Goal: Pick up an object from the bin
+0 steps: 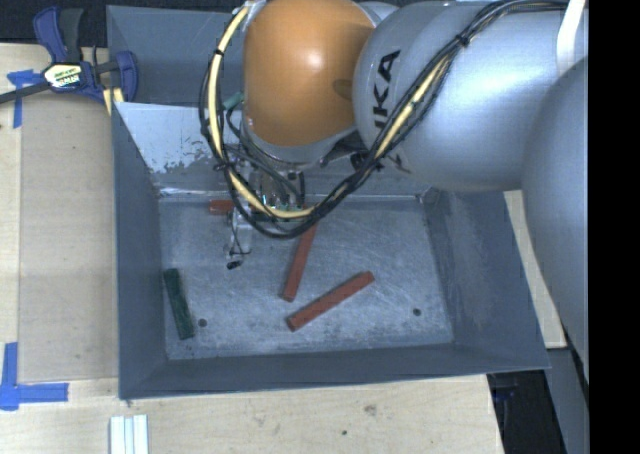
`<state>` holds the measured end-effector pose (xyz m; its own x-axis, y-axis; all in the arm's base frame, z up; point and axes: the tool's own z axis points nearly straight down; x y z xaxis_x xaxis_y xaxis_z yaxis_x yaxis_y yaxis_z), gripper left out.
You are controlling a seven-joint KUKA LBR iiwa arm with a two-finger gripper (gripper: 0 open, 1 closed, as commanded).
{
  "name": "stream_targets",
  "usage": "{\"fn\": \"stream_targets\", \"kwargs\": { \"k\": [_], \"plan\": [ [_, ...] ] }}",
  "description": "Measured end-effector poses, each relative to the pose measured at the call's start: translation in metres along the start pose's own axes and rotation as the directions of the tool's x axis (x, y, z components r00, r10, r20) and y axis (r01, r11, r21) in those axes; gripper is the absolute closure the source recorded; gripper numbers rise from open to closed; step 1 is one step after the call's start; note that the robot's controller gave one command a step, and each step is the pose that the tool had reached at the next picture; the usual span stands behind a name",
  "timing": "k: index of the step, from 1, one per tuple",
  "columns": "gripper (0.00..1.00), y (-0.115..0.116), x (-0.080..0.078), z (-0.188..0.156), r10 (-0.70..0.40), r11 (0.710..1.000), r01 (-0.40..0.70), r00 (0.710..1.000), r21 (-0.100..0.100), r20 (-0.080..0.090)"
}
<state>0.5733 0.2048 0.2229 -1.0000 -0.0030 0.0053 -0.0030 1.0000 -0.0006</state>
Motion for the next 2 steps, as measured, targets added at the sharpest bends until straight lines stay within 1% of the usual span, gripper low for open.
{"fn": "stream_targets", "kwargs": {
  "k": [1,2],
  "plan": [
    [0.00,-0.038,-0.052,0.055,-0.030,1.000,0.030,0.999,-0.001,0.009],
    [0.00,-0.060,-0.052,0.156,-0.107,0.994,0.107,0.994,0.000,0.007]
  ]
}}
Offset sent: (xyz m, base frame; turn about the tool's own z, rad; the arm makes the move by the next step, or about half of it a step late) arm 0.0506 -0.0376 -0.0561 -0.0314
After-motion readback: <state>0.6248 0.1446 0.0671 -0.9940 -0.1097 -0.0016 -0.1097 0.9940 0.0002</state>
